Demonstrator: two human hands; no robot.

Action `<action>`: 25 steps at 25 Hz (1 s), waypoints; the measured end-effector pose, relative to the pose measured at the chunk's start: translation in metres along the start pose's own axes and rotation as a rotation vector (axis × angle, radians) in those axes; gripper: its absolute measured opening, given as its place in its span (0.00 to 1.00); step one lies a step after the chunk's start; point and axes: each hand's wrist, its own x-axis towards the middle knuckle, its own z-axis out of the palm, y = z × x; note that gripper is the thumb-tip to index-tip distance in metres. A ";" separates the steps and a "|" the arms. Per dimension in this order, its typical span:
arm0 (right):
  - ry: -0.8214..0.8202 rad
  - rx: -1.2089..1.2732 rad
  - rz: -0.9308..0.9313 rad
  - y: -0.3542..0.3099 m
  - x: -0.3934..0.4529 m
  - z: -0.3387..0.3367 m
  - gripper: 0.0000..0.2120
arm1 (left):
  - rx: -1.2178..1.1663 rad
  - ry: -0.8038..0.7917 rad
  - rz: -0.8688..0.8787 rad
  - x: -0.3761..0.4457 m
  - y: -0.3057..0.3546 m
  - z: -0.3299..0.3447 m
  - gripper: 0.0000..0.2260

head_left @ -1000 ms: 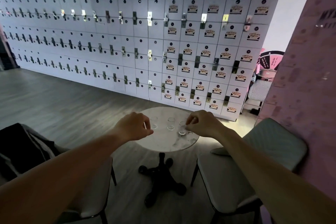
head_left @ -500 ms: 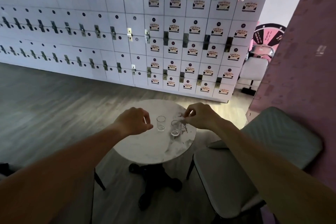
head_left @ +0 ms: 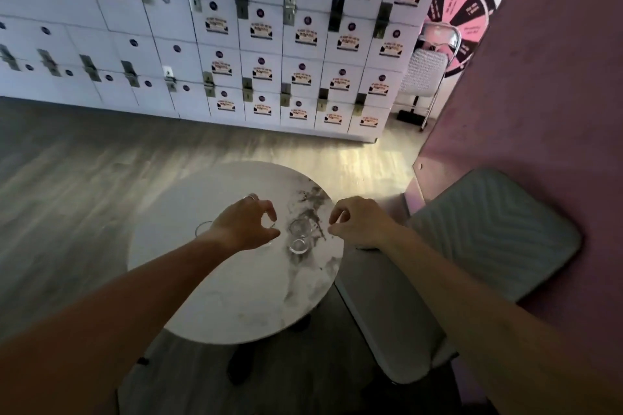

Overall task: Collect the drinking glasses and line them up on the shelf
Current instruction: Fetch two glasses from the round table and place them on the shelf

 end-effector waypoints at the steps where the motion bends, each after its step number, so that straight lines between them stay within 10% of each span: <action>1: -0.009 -0.006 0.016 0.002 0.012 0.007 0.02 | -0.018 -0.004 -0.001 0.011 -0.008 0.008 0.14; 25: 0.053 0.051 0.082 0.067 0.139 0.173 0.10 | -0.121 0.031 -0.035 0.118 -0.119 0.150 0.09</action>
